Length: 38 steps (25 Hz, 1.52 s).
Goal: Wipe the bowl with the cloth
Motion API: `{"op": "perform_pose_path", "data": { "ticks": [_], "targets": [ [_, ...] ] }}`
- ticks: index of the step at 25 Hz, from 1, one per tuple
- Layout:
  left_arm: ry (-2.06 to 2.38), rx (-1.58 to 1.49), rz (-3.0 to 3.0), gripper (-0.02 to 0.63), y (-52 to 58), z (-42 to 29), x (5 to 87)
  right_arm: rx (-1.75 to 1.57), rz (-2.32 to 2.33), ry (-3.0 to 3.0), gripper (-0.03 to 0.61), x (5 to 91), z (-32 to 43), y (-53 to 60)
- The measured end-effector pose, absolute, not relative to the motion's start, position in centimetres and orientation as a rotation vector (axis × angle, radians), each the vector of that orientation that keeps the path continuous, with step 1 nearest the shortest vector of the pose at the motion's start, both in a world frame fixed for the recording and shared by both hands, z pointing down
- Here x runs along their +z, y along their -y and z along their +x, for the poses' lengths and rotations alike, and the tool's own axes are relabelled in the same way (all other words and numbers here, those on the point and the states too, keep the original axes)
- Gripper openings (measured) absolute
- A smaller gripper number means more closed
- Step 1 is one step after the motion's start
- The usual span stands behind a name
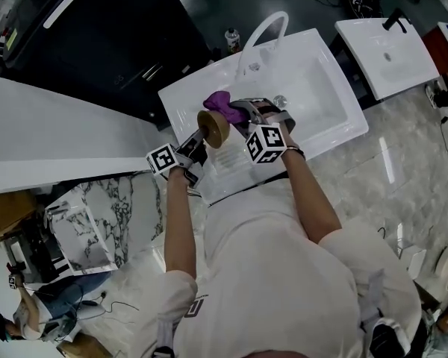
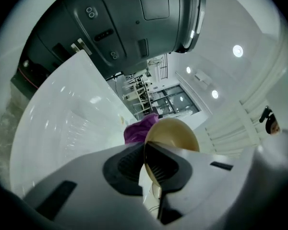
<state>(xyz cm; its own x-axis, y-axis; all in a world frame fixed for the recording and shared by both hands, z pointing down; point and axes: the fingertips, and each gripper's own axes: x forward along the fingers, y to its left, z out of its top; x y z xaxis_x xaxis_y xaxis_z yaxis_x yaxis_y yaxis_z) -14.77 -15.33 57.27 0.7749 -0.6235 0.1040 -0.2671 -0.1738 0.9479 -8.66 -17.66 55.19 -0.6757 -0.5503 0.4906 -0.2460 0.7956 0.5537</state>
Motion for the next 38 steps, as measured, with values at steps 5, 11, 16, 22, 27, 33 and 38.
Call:
{"op": "perform_pose_path", "data": {
  "ticks": [5,11,16,22,27,33,38],
  "targets": [
    [0.671,-0.43,1.747,0.02,16.7,-14.3,56.1,-0.515,0.562,2.349,0.104,56.4,-9.4,16.3],
    [0.583,-0.266,1.822,0.018,15.8,-11.5,55.3,-0.494,0.519,2.296,0.104,58.7,-8.8,15.4],
    [0.631,0.046,1.972,0.017,14.9,-12.2,57.2,-0.483,0.58,2.291,0.104,58.3,-7.9,16.0],
    [0.667,0.071,1.957,0.021,14.2,-12.8,59.1,-0.483,0.593,2.286,0.104,58.3,-8.2,16.5],
    [0.776,-0.035,1.885,0.021,15.1,-14.9,60.1,-0.488,0.557,2.285,0.104,58.8,-8.9,16.1],
    [0.821,-0.144,1.856,0.021,16.5,-15.9,59.1,-0.467,0.506,2.296,0.104,59.2,-9.7,15.6],
    [0.715,-0.185,1.896,0.017,16.3,-14.5,57.2,-0.478,0.494,2.294,0.104,59.2,-10.1,15.2]
  ]
}}
